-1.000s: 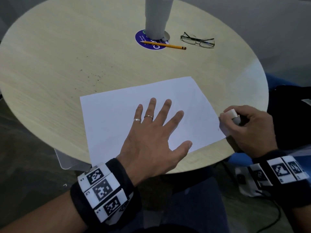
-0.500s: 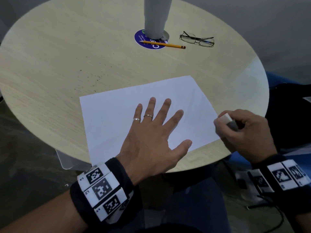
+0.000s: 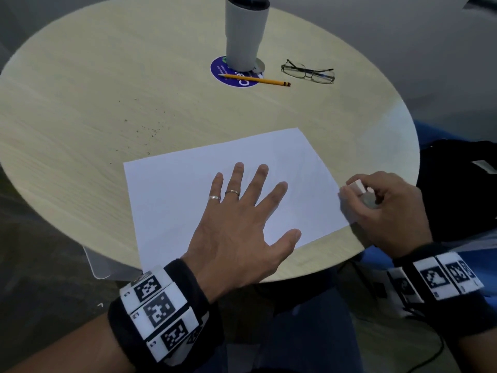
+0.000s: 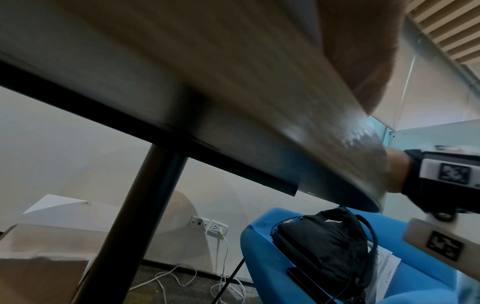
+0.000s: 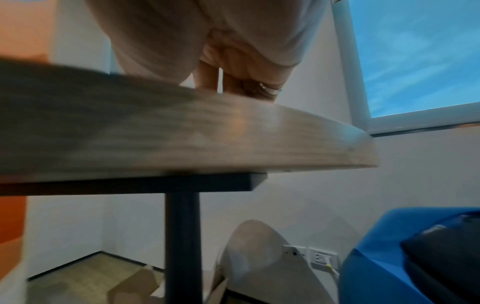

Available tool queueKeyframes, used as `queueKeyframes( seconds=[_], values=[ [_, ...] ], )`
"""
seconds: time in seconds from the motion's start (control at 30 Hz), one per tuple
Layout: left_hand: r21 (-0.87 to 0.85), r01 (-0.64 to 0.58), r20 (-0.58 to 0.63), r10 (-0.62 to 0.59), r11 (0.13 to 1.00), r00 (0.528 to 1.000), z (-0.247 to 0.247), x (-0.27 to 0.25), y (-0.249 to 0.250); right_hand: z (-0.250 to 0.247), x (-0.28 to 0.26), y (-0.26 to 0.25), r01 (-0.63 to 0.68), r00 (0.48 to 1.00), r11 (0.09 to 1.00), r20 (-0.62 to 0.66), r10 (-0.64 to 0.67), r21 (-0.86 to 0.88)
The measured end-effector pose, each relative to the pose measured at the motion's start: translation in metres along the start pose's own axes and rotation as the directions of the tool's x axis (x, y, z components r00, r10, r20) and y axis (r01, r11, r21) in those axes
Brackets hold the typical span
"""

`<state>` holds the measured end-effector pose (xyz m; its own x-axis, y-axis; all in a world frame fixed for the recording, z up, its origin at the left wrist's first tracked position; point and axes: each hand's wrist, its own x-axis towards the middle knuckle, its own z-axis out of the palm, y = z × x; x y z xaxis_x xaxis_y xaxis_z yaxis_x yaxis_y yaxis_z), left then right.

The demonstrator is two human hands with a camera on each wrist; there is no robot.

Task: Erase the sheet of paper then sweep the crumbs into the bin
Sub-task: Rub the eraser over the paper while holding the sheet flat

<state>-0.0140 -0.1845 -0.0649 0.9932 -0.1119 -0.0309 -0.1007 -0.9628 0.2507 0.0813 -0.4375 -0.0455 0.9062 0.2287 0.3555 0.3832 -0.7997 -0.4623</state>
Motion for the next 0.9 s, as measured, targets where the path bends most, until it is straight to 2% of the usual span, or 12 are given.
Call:
queueKeyframes(
  seconds=[0.1, 0.17, 0.27, 0.33, 0.43, 0.57, 0.63, 0.73, 0.83, 0.9],
  values=[
    [-0.003, -0.001, -0.003, 0.001, 1.0, 1.0, 0.0, 0.001, 0.0, 0.008, -0.024, -0.025, 0.123, 0.989, 0.992, 0.081, -0.123, 0.002],
    [-0.001, -0.002, 0.002, 0.002, 1.0, 1.0, 0.0, 0.002, -0.001, 0.009, -0.018, -0.013, 0.071, 0.993, 0.997, 0.092, -0.074, 0.037],
    [0.006, 0.001, 0.004, -0.001, 1.0, 1.0, 0.0, 0.0, 0.0, 0.004, -0.002, 0.006, 0.005, 0.999, 1.0, 0.032, -0.005, -0.013],
    [0.002, -0.001, 0.003, 0.001, 1.0, 1.0, -0.001, -0.001, 0.001, 0.003, -0.007, -0.003, 0.056, 0.998, 0.998, 0.028, -0.056, -0.023],
    [-0.01, -0.003, -0.001, 0.003, 1.0, 1.0, -0.002, 0.0, 0.001, 0.006, -0.03, -0.02, 0.168, 0.981, 0.986, 0.1, -0.166, -0.008],
    [0.006, -0.004, 0.008, 0.004, 1.0, 1.0, 0.0, 0.0, 0.0, -0.003, -0.011, 0.009, 0.008, 0.999, 1.0, 0.043, -0.007, -0.014],
    [0.014, 0.0, 0.006, 0.0, 1.0, 1.0, -0.001, 0.0, 0.001, -0.003, -0.012, 0.002, 0.033, 0.999, 0.999, 0.025, -0.033, -0.001],
    [0.007, -0.002, 0.003, 0.002, 1.0, 1.0, -0.002, 0.001, 0.001, 0.002, -0.03, -0.02, 0.146, 0.984, 0.988, 0.096, -0.149, 0.042],
    [0.008, -0.004, 0.011, 0.004, 1.0, 1.0, -0.002, 0.001, 0.0, -0.001, -0.018, 0.0, 0.027, 0.994, 0.999, 0.103, -0.031, 0.04],
    [0.011, -0.002, 0.013, 0.002, 1.0, 1.0, -0.002, 0.0, 0.0, -0.006, -0.01, 0.01, 0.004, 0.998, 1.0, 0.065, -0.004, 0.0]
  ],
)
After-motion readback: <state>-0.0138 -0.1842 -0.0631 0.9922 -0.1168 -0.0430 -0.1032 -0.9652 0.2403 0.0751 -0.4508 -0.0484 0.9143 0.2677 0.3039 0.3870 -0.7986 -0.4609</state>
